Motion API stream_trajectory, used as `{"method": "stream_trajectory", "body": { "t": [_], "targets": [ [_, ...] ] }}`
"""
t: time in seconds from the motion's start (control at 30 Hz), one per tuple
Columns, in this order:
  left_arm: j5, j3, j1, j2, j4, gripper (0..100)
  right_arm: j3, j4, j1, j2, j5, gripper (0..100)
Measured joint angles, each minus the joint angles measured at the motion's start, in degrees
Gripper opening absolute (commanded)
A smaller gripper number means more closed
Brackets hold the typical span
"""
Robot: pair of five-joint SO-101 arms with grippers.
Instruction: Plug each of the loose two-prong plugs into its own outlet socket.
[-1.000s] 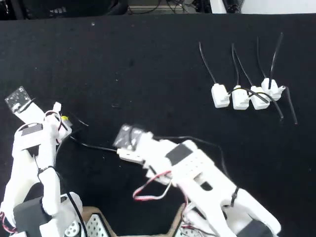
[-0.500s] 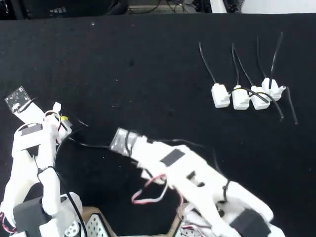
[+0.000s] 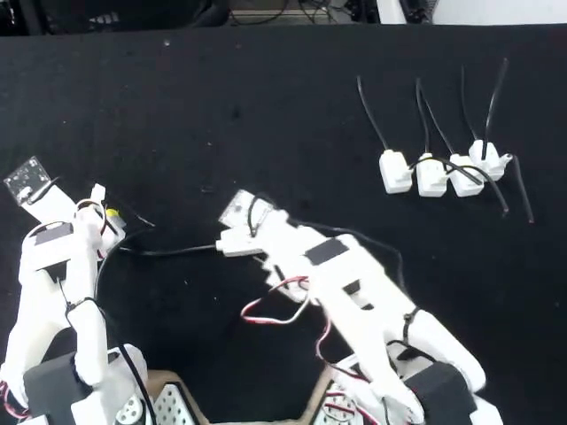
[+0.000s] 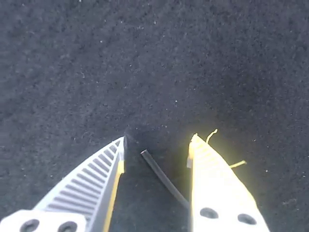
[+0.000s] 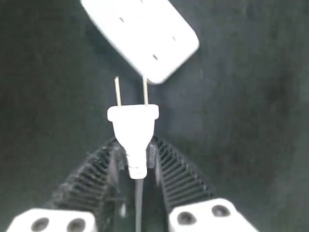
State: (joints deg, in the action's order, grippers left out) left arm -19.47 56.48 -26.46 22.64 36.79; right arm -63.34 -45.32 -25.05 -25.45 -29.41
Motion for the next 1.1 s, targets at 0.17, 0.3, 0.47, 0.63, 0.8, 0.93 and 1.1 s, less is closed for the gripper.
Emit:
{"method": "stream_trajectory", "body": {
  "t": [0.17,0.3,0.47,0.63,0.8,0.93,1.1],
  "targets": [
    [0.0,0.0,0.0,0.0,0.0,21,0.0,-7.8,8.6,-5.1,0.0,1.2],
    [0.0,0.0,0.0,0.0,0.0,21,0.0,-9.1,12.1,-5.6,0.1,8.9],
    [0.0,0.0,0.0,0.0,0.0,21,0.4,-9.5,12.4,-5.6,0.0,14.7],
    [0.0,0.0,0.0,0.0,0.0,21,5.4,-11.4,13.5,-5.5,0.0,14.7],
    [0.0,0.0,0.0,0.0,0.0,21,3.5,-8.0,13.5,-5.5,0.0,14.7],
    [0.0,0.0,0.0,0.0,0.0,21,-1.2,-3.5,12.5,-5.5,0.1,14.7],
    [0.0,0.0,0.0,0.0,0.0,21,-4.8,1.2,9.5,-5.5,0.1,14.7]
  ]
}}
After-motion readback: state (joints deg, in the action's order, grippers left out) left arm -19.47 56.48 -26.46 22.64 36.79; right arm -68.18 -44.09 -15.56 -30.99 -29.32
